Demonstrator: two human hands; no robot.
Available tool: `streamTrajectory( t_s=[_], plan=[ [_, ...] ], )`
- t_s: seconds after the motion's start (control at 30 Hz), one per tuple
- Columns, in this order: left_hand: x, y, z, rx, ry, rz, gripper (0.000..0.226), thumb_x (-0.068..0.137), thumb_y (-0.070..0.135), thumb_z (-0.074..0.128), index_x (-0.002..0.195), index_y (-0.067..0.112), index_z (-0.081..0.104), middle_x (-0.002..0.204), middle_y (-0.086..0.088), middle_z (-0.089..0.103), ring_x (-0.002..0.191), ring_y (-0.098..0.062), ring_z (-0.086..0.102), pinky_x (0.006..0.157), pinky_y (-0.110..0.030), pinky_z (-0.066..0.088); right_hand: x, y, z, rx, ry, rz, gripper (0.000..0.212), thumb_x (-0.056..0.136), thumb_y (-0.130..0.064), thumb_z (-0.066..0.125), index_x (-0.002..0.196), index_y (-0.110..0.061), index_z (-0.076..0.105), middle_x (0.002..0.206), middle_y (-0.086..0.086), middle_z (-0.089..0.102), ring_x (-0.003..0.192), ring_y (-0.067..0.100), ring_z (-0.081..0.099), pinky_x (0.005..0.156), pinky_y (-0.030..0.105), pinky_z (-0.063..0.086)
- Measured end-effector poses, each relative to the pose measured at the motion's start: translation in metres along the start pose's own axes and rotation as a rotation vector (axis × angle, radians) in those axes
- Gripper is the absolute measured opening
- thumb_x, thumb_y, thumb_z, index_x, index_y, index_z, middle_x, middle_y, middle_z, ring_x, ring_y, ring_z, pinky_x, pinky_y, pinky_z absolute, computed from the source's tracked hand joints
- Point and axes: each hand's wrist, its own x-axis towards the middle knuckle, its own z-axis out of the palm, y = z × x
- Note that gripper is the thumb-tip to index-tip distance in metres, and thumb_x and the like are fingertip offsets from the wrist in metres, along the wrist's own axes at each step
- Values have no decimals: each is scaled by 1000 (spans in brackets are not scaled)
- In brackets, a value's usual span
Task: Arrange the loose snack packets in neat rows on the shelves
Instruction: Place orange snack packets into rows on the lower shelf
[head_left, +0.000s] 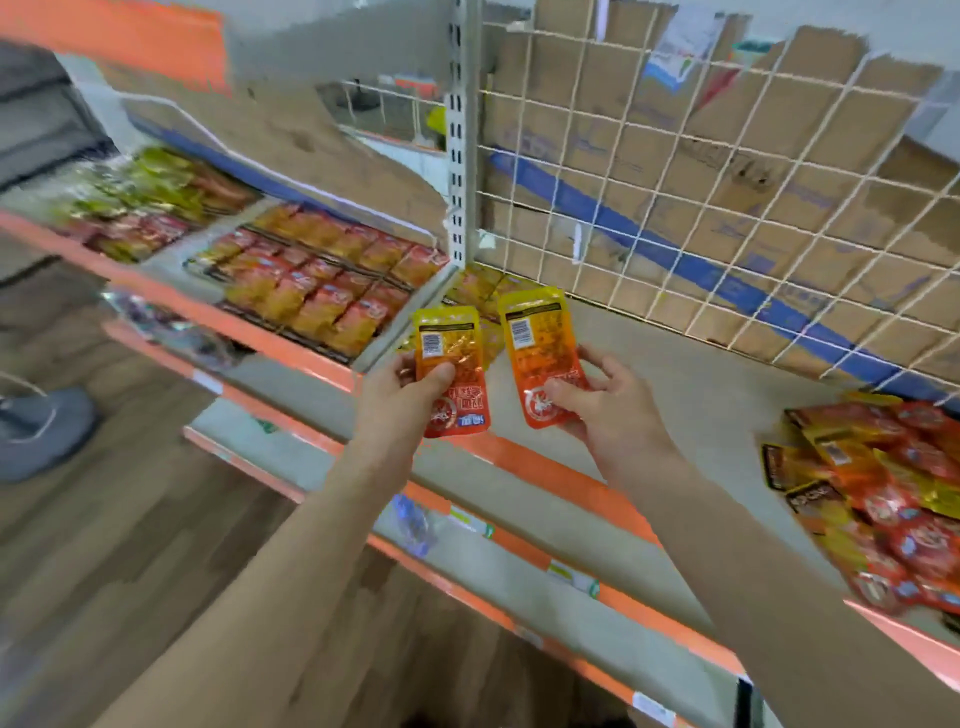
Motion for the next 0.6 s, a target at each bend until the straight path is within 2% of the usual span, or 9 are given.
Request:
streamTrajectory(
  t_s=[0.07, 0.13, 0.2, 0.27, 0.3, 0.43, 0.53, 0.6],
  plan=[
    [9, 5, -41, 9, 61, 20, 14, 91, 7, 69, 90, 19, 63, 85, -2, 70, 75, -19, 68, 83, -40, 56, 2, 5, 41, 12, -45, 20, 39, 86, 12, 62, 106, -21, 59, 93, 1, 71, 74, 12, 69, 64, 27, 60],
    [17, 10, -80, -27, 131, 6, 15, 88, 11, 73, 90, 20, 62, 89, -4, 70, 77, -19, 68, 82, -38, 56, 4, 12, 80, -13, -83, 20, 32, 84, 9, 65, 98, -19, 66, 87, 0, 72, 72, 13, 70, 70, 31, 61],
    [22, 16, -114, -85, 168, -2, 16, 83, 12, 78, 86, 19, 64, 82, -3, 72, 74, -21, 67, 82, -41, 54, 5, 19, 117, -42, -121, 19, 27, 84, 8, 66, 88, -18, 69, 83, 4, 73, 71, 17, 70, 73, 37, 60],
    [27, 22, -144, -100, 178, 0, 14, 81, 12, 78, 84, 18, 65, 72, 3, 73, 71, -23, 68, 84, -45, 54, 6, 24, 150, -28, -181, 39, 28, 85, 11, 61, 87, -16, 66, 77, 3, 74, 64, 17, 71, 60, 30, 58],
    [29, 26, -158, -104, 183, -2, 14, 80, 13, 78, 85, 17, 65, 70, 4, 73, 71, -23, 68, 85, -47, 55, 8, 26, 165, -30, -208, 45, 26, 85, 12, 60, 90, -13, 66, 77, 3, 74, 65, 19, 71, 58, 28, 56],
    [39, 35, -201, -101, 239, -31, 24, 69, 22, 79, 91, 17, 69, 86, -7, 75, 88, -36, 72, 91, -58, 55, 17, 34, 216, -69, -259, 44, 27, 80, 13, 63, 90, -11, 68, 86, 8, 72, 75, 23, 68, 65, 33, 55],
    [51, 36, -226, -122, 272, -70, 18, 79, 12, 79, 95, 10, 70, 101, -20, 74, 95, -41, 71, 91, -61, 55, 26, 41, 246, -82, -312, 83, 28, 81, 7, 66, 105, -6, 69, 99, 14, 75, 88, 29, 72, 83, 43, 58],
    [63, 34, -241, -122, 283, -86, 28, 72, 15, 80, 98, 9, 71, 102, -22, 74, 95, -42, 71, 90, -61, 55, 38, 46, 265, -88, -330, 105, 27, 85, 4, 64, 110, -6, 69, 104, 14, 74, 91, 25, 71, 88, 43, 56]
  ],
)
